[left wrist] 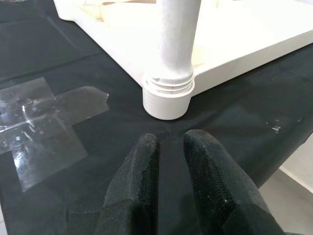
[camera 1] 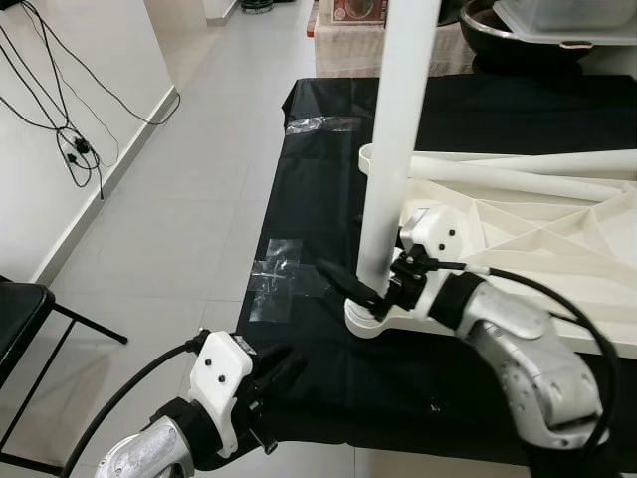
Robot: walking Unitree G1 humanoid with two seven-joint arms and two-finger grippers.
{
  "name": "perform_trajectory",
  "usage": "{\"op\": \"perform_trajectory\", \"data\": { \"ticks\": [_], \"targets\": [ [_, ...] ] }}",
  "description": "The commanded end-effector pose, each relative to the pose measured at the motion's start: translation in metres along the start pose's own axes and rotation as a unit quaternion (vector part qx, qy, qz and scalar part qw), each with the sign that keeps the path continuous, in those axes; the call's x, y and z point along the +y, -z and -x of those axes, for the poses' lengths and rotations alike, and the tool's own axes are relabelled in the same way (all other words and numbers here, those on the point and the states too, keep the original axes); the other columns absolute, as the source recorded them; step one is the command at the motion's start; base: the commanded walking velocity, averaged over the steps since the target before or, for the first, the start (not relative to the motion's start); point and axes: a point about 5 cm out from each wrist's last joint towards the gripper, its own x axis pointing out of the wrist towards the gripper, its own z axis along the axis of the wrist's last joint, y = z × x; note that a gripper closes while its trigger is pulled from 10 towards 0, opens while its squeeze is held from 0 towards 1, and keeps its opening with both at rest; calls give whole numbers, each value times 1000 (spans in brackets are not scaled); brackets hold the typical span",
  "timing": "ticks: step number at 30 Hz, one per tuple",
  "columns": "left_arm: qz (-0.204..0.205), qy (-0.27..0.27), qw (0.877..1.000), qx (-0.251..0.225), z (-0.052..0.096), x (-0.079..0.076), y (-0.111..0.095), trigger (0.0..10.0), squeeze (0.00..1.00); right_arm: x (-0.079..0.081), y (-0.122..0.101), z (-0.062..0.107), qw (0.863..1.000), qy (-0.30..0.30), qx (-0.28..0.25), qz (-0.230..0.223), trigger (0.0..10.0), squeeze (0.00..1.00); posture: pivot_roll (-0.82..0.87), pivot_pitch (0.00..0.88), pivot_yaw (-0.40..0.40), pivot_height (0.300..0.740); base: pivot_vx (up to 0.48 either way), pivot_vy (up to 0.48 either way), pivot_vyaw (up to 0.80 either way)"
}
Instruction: Building children table
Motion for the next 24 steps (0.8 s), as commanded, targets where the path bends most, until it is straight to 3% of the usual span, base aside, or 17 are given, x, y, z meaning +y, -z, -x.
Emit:
{"op": "perform_trajectory", "data": {
  "ticks": [1, 4, 6, 9, 10, 11, 12, 13, 24],
  "targets": [
    [0, -2, 1000, 5, 2, -1, 2, 10000, 0, 1, -2, -2, 1000, -16, -12, 1, 10000, 0, 62, 184, 20, 740, 0, 0, 0],
    [0, -4, 1000, 6, 3, -1, 2, 10000, 0, -6, -3, -3, 999, -32, -9, 2, 10000, 0, 67, 190, 20, 740, 0, 0, 0],
    [0, -9, 1000, 10, 7, -2, 1, 10000, 0, -27, -8, -15, 998, -64, -18, -3, 10000, 0, 91, 211, 21, 740, 0, 0, 0],
    [0, -9, 1000, 10, 7, -2, 1, 10000, 0, -27, -8, -15, 998, -64, -18, -3, 10000, 0, 91, 211, 21, 740, 0, 0, 0],
    [0, -12, 1000, 11, 9, -3, -1, 10000, 0, -40, -9, -20, 996, -80, -27, -17, 5922, 0, 103, 219, 20, 740, 0, 0, 0],
    [0, -12, 1000, 11, 9, -3, -1, 10000, 0, -40, -9, -20, 996, -80, -27, -17, 5922, 0, 103, 219, 20, 740, 0, 0, 0],
    [0, -14, 1000, 12, 10, -3, -1, 10000, 0, -43, -9, -19, 995, -91, -33, -31, 627, 0, 103, 219, 20, 740, 0, 0, 0],
    [1, -16, 1000, 13, 11, -2, -1, 10000, 0, -44, -9, -17, 993, -102, -37, -41, 0, 0, 103, 220, 20, 740, 0, 0, 0],
    [0, -16, 1000, 15, 11, -1, 1, 10000, 0, -55, -2, 8, 988, -136, -31, -68, 0, 0, 92, 203, 20, 740, 0, 0, 0]
  ]
}}
